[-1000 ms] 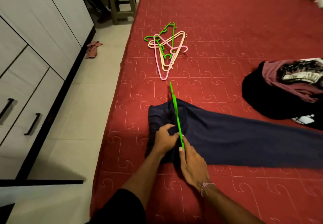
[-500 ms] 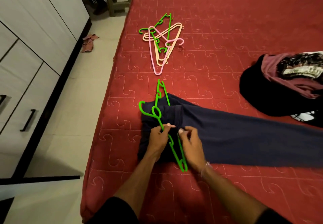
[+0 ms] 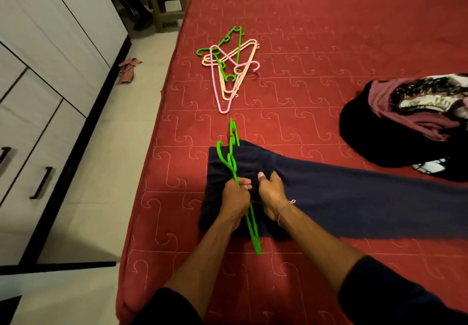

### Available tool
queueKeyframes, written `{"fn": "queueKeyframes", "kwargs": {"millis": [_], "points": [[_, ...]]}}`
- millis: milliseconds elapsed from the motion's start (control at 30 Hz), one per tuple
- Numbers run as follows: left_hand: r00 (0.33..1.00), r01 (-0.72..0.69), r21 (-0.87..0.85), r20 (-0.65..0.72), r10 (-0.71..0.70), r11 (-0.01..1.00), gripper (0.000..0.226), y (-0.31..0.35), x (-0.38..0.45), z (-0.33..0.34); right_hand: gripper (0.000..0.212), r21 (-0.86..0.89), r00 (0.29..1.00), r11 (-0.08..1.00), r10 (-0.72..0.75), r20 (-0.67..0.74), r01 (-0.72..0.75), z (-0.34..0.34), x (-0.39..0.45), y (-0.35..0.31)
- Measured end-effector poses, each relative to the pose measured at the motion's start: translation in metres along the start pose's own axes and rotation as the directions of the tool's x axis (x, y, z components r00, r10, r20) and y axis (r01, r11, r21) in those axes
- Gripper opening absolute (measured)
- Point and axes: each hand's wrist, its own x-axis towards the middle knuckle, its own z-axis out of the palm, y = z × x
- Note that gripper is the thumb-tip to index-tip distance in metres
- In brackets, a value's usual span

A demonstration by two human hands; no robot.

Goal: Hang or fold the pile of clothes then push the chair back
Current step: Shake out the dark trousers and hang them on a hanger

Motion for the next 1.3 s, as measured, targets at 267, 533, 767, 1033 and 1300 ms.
{"fn": "queueKeyframes", "kwargs": {"millis": [267, 533, 767, 1033, 1300], "points": [[0.997, 0.071, -0.210, -0.013, -0.075, 0.975, 0.031, 0.004, -0.018, -0.003, 0.042, -0.132, 0.990, 0.990, -0.071, -0.121, 0.055, -0.051, 0.000, -0.003], [0.974, -0.031, -0.117, -0.224, 0.004, 0.993, 0.035, -0.011, 0.003, 0.000, 0.038, -0.284, 0.970, 0.958, -0.105, -0.218, 0.040, -0.085, -0.003, -0.023], [0.966, -0.119, 0.000, -0.233, 0.115, 0.993, 0.033, 0.026, -0.018, 0.008, 0.042, -0.552, 0.864, 0.824, -0.366, -0.347, 0.128, -0.169, -0.026, -0.046], [0.980, -0.113, 0.007, -0.166, 0.113, 0.994, 0.032, 0.043, -0.041, 0.087, 0.039, -0.647, 0.826, 0.745, -0.460, -0.327, 0.159, -0.293, -0.018, -0.046], [0.977, -0.148, 0.111, -0.137, 0.162, 0.983, 0.030, 0.049, -0.055, 0.167, 0.053, -0.727, 0.853, 0.685, -0.353, -0.385, -0.044, -0.438, 0.007, -0.047]]}}
